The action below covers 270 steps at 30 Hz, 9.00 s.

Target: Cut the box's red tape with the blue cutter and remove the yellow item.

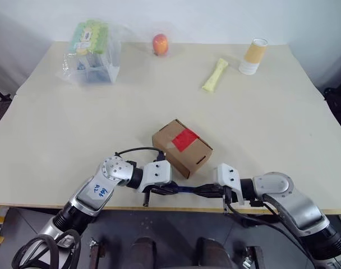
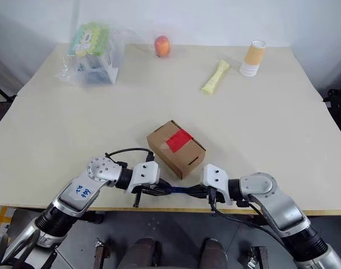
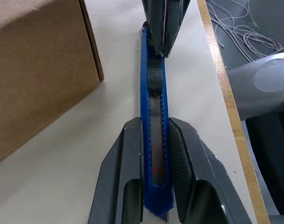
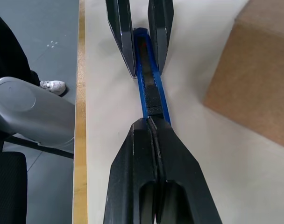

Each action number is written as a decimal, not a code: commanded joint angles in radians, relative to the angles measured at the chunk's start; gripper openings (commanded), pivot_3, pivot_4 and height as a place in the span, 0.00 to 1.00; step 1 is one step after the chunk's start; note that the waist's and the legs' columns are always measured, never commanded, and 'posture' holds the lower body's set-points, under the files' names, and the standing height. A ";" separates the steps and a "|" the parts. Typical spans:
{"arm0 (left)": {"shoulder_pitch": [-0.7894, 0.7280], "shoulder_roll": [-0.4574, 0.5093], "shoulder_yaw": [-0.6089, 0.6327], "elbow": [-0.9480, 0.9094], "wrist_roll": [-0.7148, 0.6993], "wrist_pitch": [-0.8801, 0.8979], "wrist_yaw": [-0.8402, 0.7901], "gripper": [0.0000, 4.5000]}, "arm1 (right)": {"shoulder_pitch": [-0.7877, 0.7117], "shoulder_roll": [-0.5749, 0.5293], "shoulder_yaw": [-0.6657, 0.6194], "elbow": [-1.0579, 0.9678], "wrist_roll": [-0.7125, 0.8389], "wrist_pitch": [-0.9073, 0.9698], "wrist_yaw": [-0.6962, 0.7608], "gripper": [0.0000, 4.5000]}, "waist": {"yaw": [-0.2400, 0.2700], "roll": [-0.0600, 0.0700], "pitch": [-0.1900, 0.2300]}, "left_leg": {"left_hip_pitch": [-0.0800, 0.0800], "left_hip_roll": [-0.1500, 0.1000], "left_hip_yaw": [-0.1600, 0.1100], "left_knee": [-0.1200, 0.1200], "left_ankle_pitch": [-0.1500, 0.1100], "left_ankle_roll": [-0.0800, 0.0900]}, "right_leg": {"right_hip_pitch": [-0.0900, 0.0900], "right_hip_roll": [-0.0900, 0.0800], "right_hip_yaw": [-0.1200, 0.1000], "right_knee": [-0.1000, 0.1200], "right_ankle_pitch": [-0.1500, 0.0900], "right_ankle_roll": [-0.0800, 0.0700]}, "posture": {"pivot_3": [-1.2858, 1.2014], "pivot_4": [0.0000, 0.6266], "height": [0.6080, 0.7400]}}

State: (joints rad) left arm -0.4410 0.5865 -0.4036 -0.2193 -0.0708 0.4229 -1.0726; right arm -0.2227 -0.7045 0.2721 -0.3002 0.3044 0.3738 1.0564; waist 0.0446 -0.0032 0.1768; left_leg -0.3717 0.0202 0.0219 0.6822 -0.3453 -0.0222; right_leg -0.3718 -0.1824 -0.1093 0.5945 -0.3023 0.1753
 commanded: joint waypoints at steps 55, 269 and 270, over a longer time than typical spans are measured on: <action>-0.016 -0.087 0.142 0.074 -0.001 -0.680 0.074 0.09 | -0.016 -0.200 -0.335 -0.212 1.529 0.582 -1.042 0.10 | 0.004 -0.001 0.001 | -0.003 0.001 0.001 0.000 -0.001 0.001 | -0.002 0.000 -0.002 -0.002 0.001 -0.001 | 0.52 0.24 1.00; -0.367 -0.170 0.217 0.520 0.053 -0.832 0.174 0.10 | -0.731 -0.133 -0.377 0.271 1.342 1.116 -0.895 1.00 | -0.023 -0.001 0.001 | -0.008 0.002 -0.002 0.000 -0.001 0.000 | -0.006 -0.001 -0.012 -0.001 0.003 0.002 | 0.52 0.24 1.00; -0.362 -0.171 0.215 0.514 0.054 -0.825 0.175 0.10 | -0.720 -0.129 -0.387 0.264 1.344 1.096 -0.904 1.00 | -0.023 -0.001 0.001 | -0.008 0.002 -0.002 0.000 -0.001 0.000 | -0.006 -0.001 -0.012 -0.001 0.003 0.002 | 0.52 0.24 1.00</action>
State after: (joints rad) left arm -0.8041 0.4116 -0.2011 0.3524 0.0028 -0.4080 -0.9044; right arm -0.9419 -0.8359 -0.0634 0.0001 1.6132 1.5137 0.1586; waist 0.0218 -0.0045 0.1781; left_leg -0.3801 0.0218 0.0195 0.6818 -0.3467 -0.0220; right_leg -0.3777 -0.1837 -0.1213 0.5936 -0.2991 0.1769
